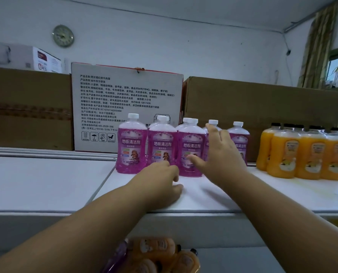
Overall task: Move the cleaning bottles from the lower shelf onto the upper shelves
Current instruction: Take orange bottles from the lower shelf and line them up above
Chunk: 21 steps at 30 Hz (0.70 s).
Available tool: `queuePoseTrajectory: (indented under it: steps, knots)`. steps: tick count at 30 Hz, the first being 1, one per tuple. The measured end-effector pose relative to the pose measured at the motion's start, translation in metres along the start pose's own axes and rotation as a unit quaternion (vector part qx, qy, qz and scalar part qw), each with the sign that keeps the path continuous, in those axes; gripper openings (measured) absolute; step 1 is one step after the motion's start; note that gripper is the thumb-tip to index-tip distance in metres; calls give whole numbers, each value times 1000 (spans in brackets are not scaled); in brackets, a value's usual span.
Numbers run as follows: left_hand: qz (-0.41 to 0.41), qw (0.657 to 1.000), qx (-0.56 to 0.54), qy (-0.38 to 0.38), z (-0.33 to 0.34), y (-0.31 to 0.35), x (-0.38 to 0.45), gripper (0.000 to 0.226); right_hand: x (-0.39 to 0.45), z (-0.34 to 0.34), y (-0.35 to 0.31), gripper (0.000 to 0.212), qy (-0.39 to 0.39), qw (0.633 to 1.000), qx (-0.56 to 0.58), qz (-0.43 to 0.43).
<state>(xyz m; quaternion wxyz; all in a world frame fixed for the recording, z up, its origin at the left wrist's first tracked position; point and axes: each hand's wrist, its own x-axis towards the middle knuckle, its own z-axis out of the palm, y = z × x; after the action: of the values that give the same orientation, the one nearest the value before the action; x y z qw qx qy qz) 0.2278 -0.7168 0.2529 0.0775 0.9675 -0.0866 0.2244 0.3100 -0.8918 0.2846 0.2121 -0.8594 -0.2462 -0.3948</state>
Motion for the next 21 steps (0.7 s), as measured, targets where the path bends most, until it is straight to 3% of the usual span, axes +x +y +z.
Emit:
queuePoseTrajectory:
  steps: [6,9,11,15,21]
  knots:
    - [-32,992,-9,119,-9,40,-32,24,-52,-69,-10,76,33,994,86,-60]
    - [21,971,-48,234,11,80,-76,21,-93,-99,-8,65,30,986,139,-87]
    - [34,961,-86,261,34,104,-109,19,-127,-109,-5,60,21,982,151,-116]
    - [-14,978,-103,182,95,127,-168,19,-192,-108,-3,55,-21,971,171,-166]
    - [-142,983,-106,53,165,98,-205,28,-241,-80,-2,53,-94,966,204,-126]
